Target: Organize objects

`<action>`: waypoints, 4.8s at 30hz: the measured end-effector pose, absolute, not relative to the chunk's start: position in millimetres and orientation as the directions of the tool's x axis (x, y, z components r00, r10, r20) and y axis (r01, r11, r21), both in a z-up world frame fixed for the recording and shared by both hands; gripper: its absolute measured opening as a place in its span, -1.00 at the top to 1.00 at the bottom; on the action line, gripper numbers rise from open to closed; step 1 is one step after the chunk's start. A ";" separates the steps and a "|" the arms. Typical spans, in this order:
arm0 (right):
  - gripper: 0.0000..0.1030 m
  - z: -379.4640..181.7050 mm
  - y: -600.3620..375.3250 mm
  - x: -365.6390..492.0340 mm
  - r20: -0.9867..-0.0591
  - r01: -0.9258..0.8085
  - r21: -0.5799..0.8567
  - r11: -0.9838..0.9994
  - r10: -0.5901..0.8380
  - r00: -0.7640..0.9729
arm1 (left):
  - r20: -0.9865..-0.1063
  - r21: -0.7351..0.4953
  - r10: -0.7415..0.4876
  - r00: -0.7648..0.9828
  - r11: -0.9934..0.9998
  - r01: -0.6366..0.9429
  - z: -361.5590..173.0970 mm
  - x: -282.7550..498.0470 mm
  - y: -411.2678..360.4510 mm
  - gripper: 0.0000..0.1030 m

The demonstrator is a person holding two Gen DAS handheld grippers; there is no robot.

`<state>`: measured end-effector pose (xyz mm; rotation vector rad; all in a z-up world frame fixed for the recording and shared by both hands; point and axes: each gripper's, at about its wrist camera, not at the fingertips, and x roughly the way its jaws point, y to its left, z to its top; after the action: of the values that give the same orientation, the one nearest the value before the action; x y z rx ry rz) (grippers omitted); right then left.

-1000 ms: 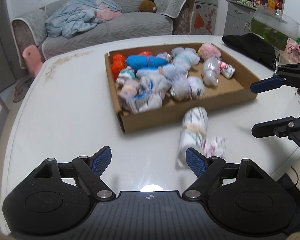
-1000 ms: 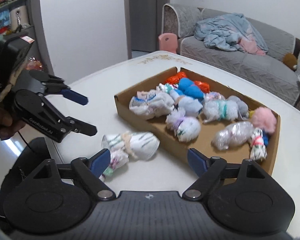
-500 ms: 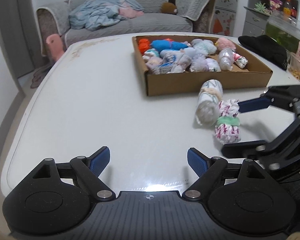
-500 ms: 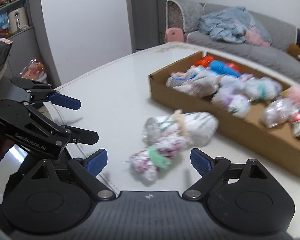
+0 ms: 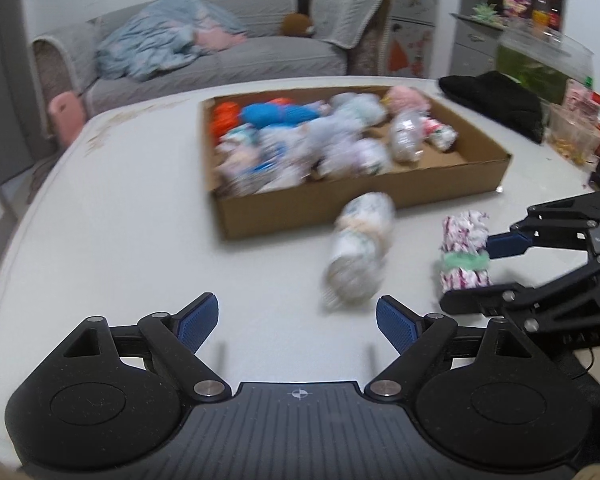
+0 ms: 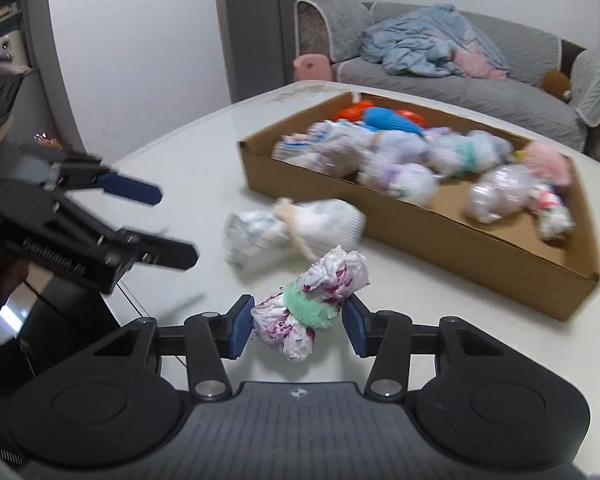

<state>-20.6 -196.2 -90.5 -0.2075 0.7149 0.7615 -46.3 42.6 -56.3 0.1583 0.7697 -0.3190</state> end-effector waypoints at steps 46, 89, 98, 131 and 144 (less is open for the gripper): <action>0.13 -1.6 -292.5 114.5 -0.584 -0.618 -0.104 0.779 0.455 0.672 | -0.687 -0.140 -0.513 0.514 0.788 0.599 4.9 93.4 -124.4 0.20; 0.11 -86.9 -235.2 154.6 -0.856 -0.824 -0.087 0.560 0.382 0.349 | -0.827 -0.060 -0.303 0.474 0.886 0.461 -68.4 131.9 -126.9 0.19; 0.01 -87.8 -231.4 150.9 -0.865 -0.820 -0.095 0.565 0.360 0.348 | -0.839 -0.139 -0.334 0.429 0.895 0.424 -70.8 132.8 -121.7 0.17; -0.98 -65.9 -227.6 124.5 -0.830 -0.566 0.048 0.823 0.348 0.436 | -0.732 -0.114 -0.219 0.645 0.973 0.201 -11.8 85.0 -68.5 -0.99; -0.99 -55.3 -225.8 105.2 -0.769 -0.432 0.159 0.888 0.386 0.509 | -0.610 0.038 -0.077 0.789 0.991 0.126 9.9 54.0 -37.8 -0.99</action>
<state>105.2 -225.8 -55.3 -0.0555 0.9119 0.4932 54.0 -37.8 9.9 0.0776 0.6530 -0.1092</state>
